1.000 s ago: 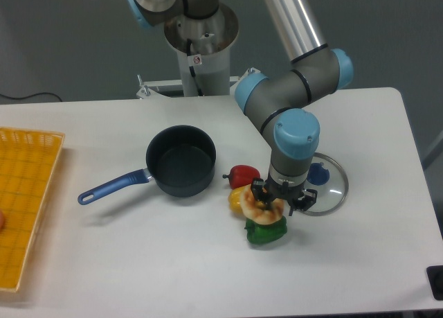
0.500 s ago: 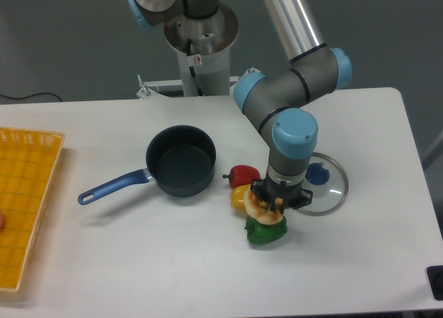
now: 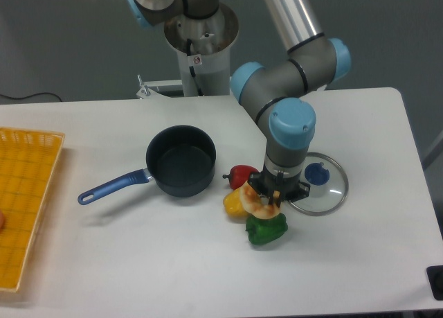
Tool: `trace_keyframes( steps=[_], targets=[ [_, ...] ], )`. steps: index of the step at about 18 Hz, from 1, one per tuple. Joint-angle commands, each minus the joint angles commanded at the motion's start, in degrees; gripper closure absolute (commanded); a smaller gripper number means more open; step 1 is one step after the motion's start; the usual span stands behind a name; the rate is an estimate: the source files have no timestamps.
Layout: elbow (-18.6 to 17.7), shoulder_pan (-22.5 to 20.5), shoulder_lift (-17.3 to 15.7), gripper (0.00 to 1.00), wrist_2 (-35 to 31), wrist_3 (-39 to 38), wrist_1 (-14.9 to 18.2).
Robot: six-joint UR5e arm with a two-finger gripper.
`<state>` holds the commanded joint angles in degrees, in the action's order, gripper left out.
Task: Pick up the donuts
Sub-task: 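Lift the grasped donut up and toward the saucepan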
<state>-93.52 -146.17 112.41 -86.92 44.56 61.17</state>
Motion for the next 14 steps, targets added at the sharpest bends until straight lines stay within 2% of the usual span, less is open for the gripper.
trace_keyframes(
  steps=[10,14],
  targets=[
    [0.3,1.1,-3.9,0.75,-0.2,0.1,5.1],
    [0.6,1.1,-4.8,0.75,-0.2,0.9,5.7]
  ],
)
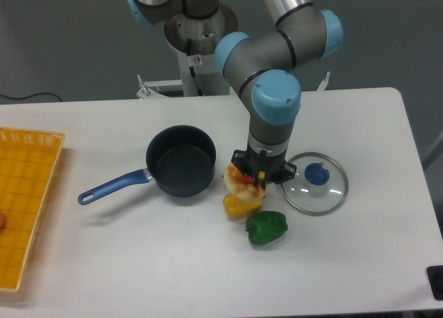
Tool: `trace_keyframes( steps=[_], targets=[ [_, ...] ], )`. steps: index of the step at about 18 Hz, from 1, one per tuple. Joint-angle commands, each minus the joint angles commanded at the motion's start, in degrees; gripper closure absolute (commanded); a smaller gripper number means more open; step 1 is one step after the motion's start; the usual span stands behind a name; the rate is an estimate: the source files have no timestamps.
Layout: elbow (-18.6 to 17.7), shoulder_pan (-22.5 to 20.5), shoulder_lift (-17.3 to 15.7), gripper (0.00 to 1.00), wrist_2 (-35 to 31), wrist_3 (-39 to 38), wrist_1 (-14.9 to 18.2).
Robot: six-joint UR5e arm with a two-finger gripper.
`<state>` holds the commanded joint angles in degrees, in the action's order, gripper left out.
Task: Pick up the donuts
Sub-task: 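Lift the grasped donut up and toward the saucepan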
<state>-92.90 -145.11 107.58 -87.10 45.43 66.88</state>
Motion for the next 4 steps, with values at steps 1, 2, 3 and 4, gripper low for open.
trace_keyframes(
  steps=[1,2,3,4],
  targets=[
    [0.1,-0.1,0.0,0.75,-0.1,0.9,0.9],
    [0.1,-0.2,-0.1,0.75,-0.2,1.8,1.7],
    [0.3,-0.3,-0.1,0.75,-0.2,2.4,1.9],
    [0.5,-0.2,-0.1,0.75,-0.2,2.6,1.9]
  ],
)
